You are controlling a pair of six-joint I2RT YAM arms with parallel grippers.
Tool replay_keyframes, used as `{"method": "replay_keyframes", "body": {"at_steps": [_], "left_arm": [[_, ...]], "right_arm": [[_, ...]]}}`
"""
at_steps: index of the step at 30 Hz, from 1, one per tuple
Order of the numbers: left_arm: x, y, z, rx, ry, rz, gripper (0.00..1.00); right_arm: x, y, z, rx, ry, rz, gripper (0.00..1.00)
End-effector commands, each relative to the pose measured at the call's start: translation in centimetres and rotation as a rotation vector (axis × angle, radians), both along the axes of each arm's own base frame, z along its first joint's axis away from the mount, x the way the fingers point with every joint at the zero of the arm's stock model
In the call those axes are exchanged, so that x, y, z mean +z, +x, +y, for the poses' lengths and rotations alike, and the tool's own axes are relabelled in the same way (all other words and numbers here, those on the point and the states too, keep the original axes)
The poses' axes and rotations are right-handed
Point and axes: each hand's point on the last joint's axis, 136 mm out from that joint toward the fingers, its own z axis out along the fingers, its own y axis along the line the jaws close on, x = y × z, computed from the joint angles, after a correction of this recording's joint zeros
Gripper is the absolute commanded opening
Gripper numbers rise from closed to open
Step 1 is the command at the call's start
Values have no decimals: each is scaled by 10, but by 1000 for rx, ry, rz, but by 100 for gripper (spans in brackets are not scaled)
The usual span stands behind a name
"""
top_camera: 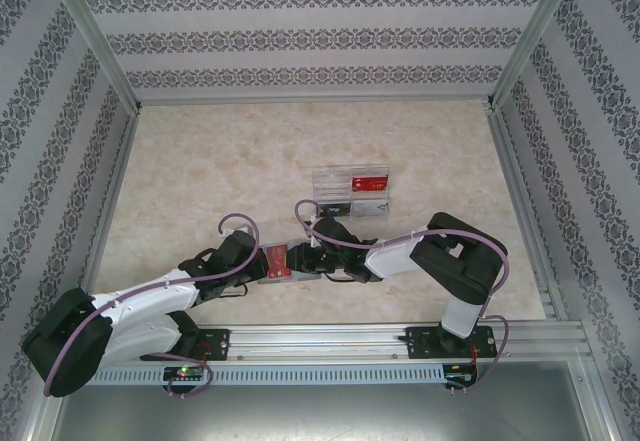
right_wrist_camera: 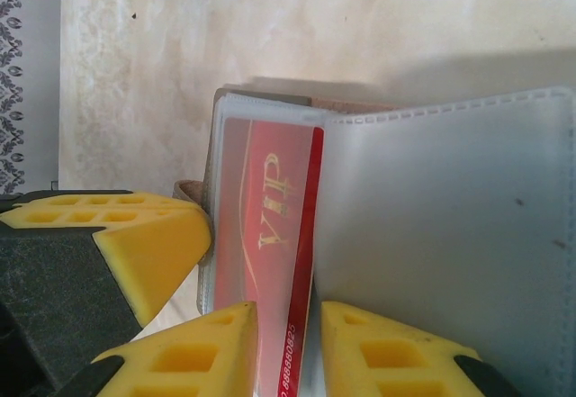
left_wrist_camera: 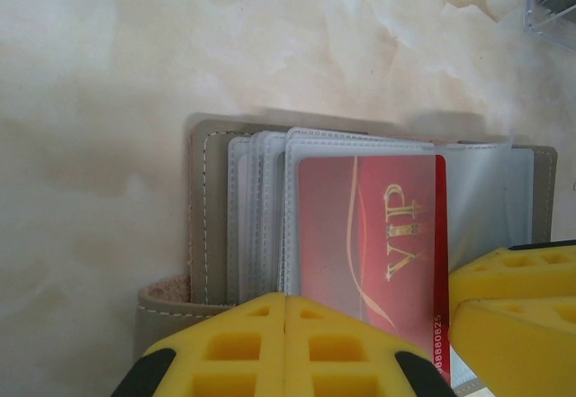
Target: Take the credit cards out of the card holder
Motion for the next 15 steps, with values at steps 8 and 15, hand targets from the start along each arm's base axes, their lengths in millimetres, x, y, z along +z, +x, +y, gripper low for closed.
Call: {"method": "replay_keyframes", "body": {"at_steps": [8, 15], "left_arm": [[-20, -14, 12, 7, 49, 87, 0], [-21, -14, 12, 8, 53, 88, 0]], "right_arm": [[-20, 5, -3, -10, -29, 36, 21], [-20, 4, -9, -25, -38, 32, 0]]}}
